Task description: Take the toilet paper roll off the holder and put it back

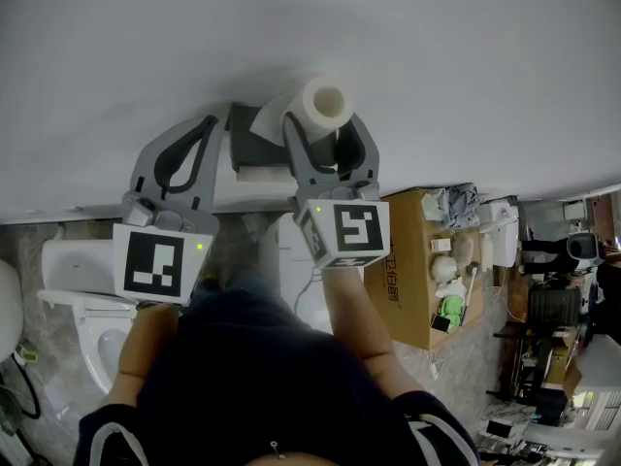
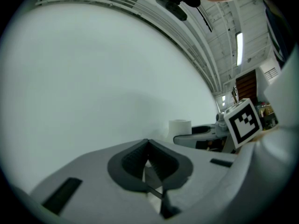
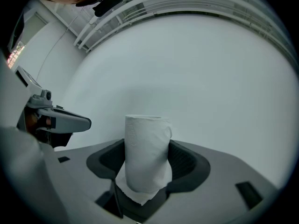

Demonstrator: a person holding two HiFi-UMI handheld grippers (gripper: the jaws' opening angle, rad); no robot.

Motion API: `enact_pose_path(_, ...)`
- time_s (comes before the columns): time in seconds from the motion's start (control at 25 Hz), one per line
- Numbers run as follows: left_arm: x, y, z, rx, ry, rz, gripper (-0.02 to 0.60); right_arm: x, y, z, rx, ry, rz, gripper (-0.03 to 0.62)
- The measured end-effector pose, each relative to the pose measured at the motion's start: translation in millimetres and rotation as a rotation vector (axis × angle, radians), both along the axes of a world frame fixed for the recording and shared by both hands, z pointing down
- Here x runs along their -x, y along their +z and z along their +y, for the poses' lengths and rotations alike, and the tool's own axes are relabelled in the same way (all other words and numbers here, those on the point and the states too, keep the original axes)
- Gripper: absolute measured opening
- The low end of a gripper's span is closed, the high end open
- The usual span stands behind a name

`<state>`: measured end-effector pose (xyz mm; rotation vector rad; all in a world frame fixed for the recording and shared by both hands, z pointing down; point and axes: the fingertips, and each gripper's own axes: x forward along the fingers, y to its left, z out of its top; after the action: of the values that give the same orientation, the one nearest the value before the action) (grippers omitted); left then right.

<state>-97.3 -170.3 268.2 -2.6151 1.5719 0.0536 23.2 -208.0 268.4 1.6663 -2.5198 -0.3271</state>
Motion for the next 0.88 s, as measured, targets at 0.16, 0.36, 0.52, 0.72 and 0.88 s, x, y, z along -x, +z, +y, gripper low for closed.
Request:
enact_pose_path(0.16,-0.3,1.6,-0.9,0.004,-0.001,0.000,0.002,0.8,6.0,-2.8,0.013,0.000,0.002,0.293)
enact_pose_path(0.36,1.4,0.8,-1.1,0.007,-0.001,0.003,0.002,3.4,6.8,-3.7,0.016,0.003,0.017,0.293)
enact_pose_path(0.52,1.0,1.4,-1.7,0.008,0.001,0.003,0.002,3.9,7.8,-4.4,0.022,0.007,0.031,0.293)
enact_pose_path(0.72,0.3,0.8,-1.3,0.007,0.004,0.002,0.001,5.3,11.4,-5.7,0.046,0.012,0.059,0.293)
enact_pose_path(0.88,0.3,1.9,-1.7,0.009,0.004,0.006,0.000,7.8,12.7,-6.6,0.057,0.009,0.070,0.293)
